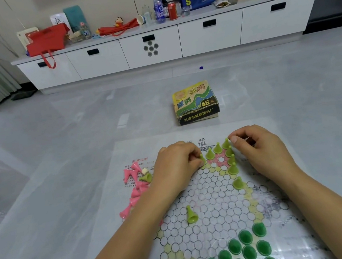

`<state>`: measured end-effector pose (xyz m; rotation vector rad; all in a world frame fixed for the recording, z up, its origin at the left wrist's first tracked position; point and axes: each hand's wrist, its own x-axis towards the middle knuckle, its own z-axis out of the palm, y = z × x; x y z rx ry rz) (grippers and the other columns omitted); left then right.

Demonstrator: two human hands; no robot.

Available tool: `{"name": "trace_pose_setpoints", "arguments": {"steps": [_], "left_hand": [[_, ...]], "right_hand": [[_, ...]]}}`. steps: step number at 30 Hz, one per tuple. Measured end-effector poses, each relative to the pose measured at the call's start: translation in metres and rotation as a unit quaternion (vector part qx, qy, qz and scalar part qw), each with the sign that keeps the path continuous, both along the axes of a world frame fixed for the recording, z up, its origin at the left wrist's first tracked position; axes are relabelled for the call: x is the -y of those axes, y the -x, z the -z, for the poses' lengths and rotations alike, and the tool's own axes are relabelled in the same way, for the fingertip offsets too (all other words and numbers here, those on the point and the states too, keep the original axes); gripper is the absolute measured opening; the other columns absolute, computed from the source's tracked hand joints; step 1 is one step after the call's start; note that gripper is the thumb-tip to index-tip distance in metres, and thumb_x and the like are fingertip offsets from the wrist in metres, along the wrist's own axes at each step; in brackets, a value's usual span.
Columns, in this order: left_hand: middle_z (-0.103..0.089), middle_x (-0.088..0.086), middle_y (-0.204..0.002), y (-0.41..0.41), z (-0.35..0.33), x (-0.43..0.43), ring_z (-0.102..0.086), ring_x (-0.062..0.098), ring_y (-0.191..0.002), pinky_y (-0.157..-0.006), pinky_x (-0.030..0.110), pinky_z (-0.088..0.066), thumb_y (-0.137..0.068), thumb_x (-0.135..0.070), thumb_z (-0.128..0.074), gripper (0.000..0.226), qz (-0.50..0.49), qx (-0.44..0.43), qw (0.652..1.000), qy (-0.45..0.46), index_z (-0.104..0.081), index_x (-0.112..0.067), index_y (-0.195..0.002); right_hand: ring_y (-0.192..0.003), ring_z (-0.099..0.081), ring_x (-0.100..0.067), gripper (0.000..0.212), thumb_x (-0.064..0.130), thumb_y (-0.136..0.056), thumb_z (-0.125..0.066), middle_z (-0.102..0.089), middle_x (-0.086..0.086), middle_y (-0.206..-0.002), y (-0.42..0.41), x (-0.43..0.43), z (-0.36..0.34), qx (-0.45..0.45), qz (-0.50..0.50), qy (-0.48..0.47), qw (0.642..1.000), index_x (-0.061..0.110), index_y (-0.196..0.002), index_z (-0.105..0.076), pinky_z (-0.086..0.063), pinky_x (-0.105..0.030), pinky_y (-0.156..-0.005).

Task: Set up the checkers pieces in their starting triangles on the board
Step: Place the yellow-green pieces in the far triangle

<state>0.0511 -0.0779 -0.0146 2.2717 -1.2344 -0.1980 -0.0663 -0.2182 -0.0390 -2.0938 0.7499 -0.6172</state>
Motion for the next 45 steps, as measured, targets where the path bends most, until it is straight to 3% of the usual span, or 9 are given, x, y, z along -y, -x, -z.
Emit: {"name": "trace_pose_setpoints", "arguments": {"steps": [10, 13, 15, 21, 27, 30, 36, 41, 45], "left_hand": [[-0.057, -0.007, -0.083, 0.0, -0.004, -0.001, -0.056, 0.013, -0.081, -0.087, 0.033, -0.046, -0.08, -0.021, -0.066, 0.017, 0.006, -0.025, 1.0, -0.017, -0.065, -0.015, -0.096], [-0.059, -0.01, -0.08, -0.011, -0.018, -0.01, -0.059, 0.008, -0.077, -0.073, 0.019, -0.047, -0.082, -0.021, -0.065, 0.021, -0.02, -0.076, 0.997, -0.011, -0.062, -0.019, -0.103], [-0.059, -0.009, -0.076, -0.024, -0.033, -0.023, -0.059, 0.002, -0.069, -0.061, 0.013, -0.045, -0.082, -0.018, -0.064, 0.013, -0.045, -0.085, 0.995, -0.012, -0.061, -0.02, -0.095], [-0.062, 0.0, -0.071, -0.054, -0.06, -0.06, -0.055, 0.014, -0.064, -0.066, 0.032, -0.046, -0.076, -0.017, -0.071, 0.008, -0.029, -0.072, 0.977, -0.198, -0.065, -0.017, -0.081], [-0.051, -0.01, -0.062, -0.038, -0.053, -0.051, -0.046, 0.007, -0.059, -0.06, 0.025, -0.038, -0.071, -0.021, -0.075, 0.023, 0.049, -0.079, 0.958, -0.27, -0.061, -0.023, -0.089], [-0.048, -0.008, -0.066, -0.033, -0.053, -0.048, -0.042, 0.009, -0.06, -0.06, 0.026, -0.037, -0.069, -0.021, -0.076, 0.03, 0.066, -0.073, 0.962, -0.253, -0.057, -0.024, -0.092], [-0.058, -0.011, -0.066, -0.025, -0.049, -0.041, -0.051, 0.002, -0.059, -0.06, 0.019, -0.045, -0.075, -0.013, -0.07, 0.01, 0.099, -0.083, 0.965, -0.227, -0.063, -0.02, -0.075], [-0.065, -0.005, -0.076, -0.022, -0.038, -0.03, -0.062, 0.014, -0.071, -0.07, 0.029, -0.052, -0.078, -0.013, -0.067, 0.014, 0.037, -0.069, 0.995, -0.065, -0.062, -0.025, -0.073], [-0.061, -0.009, -0.075, -0.012, -0.02, -0.02, -0.053, -0.001, -0.066, -0.064, 0.011, -0.043, -0.08, -0.015, -0.066, 0.005, 0.03, -0.054, 0.998, -0.029, -0.065, -0.019, -0.082]], "right_hand": [[-0.08, -0.054, -0.01, 0.011, 0.025, -0.089, -0.053, -0.062, 0.004, -0.095, 0.0, 0.001, 0.0, 0.003, 0.0, -0.002, 1.0, 0.023, -0.088, -0.064, -0.043, -0.028, -0.071], [-0.081, -0.056, -0.012, 0.01, 0.025, -0.088, -0.054, -0.062, 0.004, -0.095, 0.0, 0.001, 0.0, 0.012, 0.001, -0.01, 1.0, 0.023, -0.089, -0.064, -0.044, -0.029, -0.071], [-0.081, -0.056, -0.013, 0.01, 0.025, -0.088, -0.054, -0.062, 0.005, -0.094, 0.0, 0.0, 0.0, 0.016, 0.002, -0.015, 1.0, 0.024, -0.088, -0.064, -0.044, -0.029, -0.072], [-0.081, -0.057, -0.015, 0.011, 0.024, -0.088, -0.054, -0.063, 0.004, -0.094, 0.0, 0.0, 0.0, 0.013, 0.001, -0.011, 1.0, 0.022, -0.089, -0.065, -0.043, -0.029, -0.07], [-0.081, -0.057, -0.013, 0.011, 0.025, -0.088, -0.054, -0.063, 0.005, -0.095, 0.0, 0.001, 0.001, 0.011, 0.004, -0.007, 1.0, 0.023, -0.09, -0.065, -0.041, -0.022, -0.066], [-0.081, -0.057, -0.013, 0.011, 0.025, -0.088, -0.054, -0.063, 0.005, -0.095, 0.0, 0.002, 0.002, 0.011, 0.003, -0.007, 1.0, 0.023, -0.09, -0.065, -0.041, -0.021, -0.065], [-0.081, -0.057, -0.012, 0.011, 0.026, -0.088, -0.054, -0.063, 0.005, -0.094, 0.0, 0.002, 0.001, 0.014, 0.003, -0.009, 1.0, 0.023, -0.09, -0.065, -0.041, -0.022, -0.065], [-0.079, -0.056, -0.01, 0.011, 0.025, -0.088, -0.054, -0.062, 0.005, -0.094, -0.001, 0.002, 0.001, 0.016, 0.001, -0.007, 1.0, 0.024, -0.089, -0.065, -0.041, -0.022, -0.065], [-0.08, -0.056, -0.013, 0.012, 0.024, -0.088, -0.054, -0.062, 0.005, -0.095, -0.001, 0.001, 0.0, 0.017, 0.001, -0.012, 1.0, 0.022, -0.09, -0.065, -0.043, -0.027, -0.068]]}}
